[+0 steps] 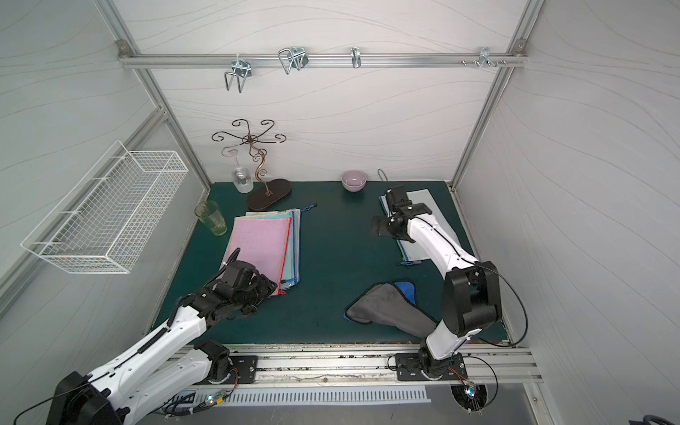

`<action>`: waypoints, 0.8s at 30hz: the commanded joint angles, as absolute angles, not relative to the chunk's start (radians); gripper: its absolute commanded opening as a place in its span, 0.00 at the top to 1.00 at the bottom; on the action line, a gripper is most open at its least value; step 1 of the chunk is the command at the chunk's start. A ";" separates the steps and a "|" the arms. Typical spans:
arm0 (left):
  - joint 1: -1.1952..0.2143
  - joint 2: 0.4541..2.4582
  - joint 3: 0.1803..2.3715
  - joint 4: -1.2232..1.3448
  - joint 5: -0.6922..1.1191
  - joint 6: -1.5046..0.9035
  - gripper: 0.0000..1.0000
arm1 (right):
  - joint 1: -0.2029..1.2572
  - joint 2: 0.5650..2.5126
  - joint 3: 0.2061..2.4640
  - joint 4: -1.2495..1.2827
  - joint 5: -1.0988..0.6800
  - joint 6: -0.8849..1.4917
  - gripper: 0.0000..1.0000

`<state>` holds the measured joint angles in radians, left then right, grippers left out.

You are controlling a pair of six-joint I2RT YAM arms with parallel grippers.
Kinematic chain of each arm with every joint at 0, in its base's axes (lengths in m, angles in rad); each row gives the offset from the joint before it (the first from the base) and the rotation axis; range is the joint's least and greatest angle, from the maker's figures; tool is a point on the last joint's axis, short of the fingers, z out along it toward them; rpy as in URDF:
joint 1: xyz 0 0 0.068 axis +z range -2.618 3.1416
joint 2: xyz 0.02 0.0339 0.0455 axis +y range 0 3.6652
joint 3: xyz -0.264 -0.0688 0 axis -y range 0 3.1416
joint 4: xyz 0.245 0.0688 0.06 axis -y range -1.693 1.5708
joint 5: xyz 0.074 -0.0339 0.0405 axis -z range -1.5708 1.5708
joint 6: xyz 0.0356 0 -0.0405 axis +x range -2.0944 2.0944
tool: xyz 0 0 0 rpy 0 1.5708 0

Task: Wipe the document bag
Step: Place the document bag, then pick up the document bag.

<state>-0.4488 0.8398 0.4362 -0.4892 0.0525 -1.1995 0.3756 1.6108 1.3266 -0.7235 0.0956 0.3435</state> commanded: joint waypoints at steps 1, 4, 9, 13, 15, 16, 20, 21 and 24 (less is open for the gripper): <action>-0.439 0.798 0.376 -0.387 0.035 -1.382 0.35 | 0.402 1.566 1.294 -0.730 0.037 0.351 0.01; -0.437 0.791 0.342 -0.351 0.024 -1.443 0.35 | 0.414 1.558 1.269 -0.724 0.025 0.357 0.01; -0.429 0.853 0.316 -0.287 0.009 -1.504 0.33 | 0.422 1.554 1.257 -0.721 0.028 0.350 0.01; -0.424 0.907 0.288 -0.207 -0.030 -1.525 0.33 | 0.425 1.551 1.257 -0.719 0.032 0.345 0.01; -0.418 0.934 0.281 -0.176 -0.049 -1.519 0.34 | 0.425 1.553 1.257 -0.719 0.035 0.343 0.01; -0.415 0.947 0.278 -0.163 -0.057 -1.517 0.35 | 0.425 1.555 1.257 -0.719 0.035 0.343 0.01; -0.412 0.988 0.270 -0.127 -0.079 -1.519 0.39 | 0.425 1.557 1.256 -0.715 0.035 0.345 0.01; -0.411 0.996 0.269 -0.114 -0.077 -1.521 0.42 | 0.427 1.557 1.254 -0.714 0.033 0.347 0.01; -0.411 1.004 0.267 -0.100 -0.071 -1.512 0.55 | 0.431 1.555 1.250 -0.709 0.037 0.350 0.01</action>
